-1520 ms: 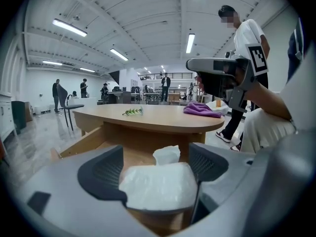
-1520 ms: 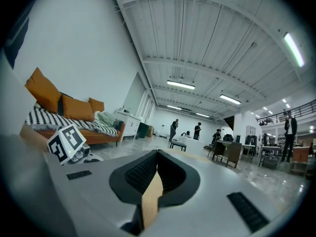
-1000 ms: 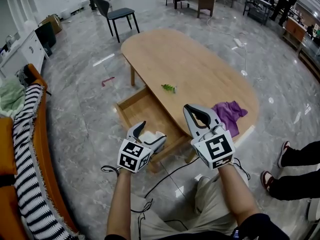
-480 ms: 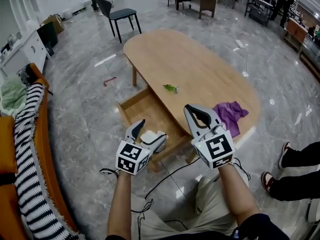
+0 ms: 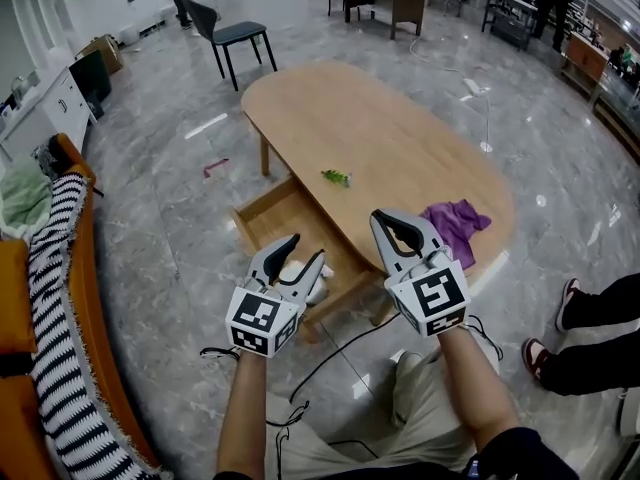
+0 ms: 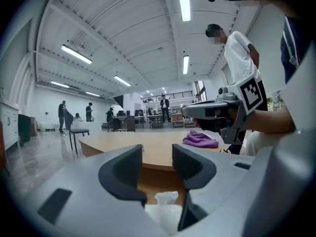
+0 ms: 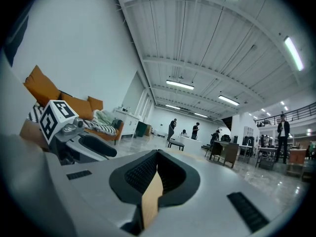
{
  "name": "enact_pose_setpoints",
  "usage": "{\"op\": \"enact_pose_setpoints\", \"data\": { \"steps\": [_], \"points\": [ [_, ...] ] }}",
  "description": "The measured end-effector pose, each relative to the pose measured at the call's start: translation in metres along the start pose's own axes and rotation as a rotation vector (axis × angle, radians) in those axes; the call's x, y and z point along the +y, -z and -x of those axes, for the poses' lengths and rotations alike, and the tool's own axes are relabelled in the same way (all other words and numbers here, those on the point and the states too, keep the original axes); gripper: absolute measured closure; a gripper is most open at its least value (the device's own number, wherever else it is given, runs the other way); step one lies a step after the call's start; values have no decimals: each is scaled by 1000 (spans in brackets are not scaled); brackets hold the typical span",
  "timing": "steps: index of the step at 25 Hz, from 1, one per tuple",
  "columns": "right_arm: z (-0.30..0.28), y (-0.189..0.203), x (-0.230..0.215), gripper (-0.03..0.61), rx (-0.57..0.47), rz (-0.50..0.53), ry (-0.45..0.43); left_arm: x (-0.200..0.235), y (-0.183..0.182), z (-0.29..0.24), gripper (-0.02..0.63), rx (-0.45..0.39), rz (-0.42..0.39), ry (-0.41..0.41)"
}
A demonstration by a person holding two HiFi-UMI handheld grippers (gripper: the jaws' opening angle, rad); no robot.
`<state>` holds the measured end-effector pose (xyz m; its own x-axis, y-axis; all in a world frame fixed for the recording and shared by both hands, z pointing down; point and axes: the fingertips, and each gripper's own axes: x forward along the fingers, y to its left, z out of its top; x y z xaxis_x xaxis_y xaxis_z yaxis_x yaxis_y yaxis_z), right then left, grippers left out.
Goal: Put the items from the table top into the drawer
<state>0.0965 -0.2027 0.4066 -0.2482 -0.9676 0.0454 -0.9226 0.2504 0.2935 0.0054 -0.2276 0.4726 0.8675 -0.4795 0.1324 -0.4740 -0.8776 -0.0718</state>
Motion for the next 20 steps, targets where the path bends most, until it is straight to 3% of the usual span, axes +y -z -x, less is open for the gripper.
{"op": "enact_pose_setpoints", "data": {
  "steps": [4,10,20],
  "points": [
    [4,4,-6,561,12,-9,18,-3,-11,3,517,-21,-8,-18],
    [9,3,-8,561,14,-7,29,-7,-26,9,592,-74,24,-36],
    [17,11,-9,561,37,-18,36,-20,-36,9,611,-80,10,-20]
  ]
}}
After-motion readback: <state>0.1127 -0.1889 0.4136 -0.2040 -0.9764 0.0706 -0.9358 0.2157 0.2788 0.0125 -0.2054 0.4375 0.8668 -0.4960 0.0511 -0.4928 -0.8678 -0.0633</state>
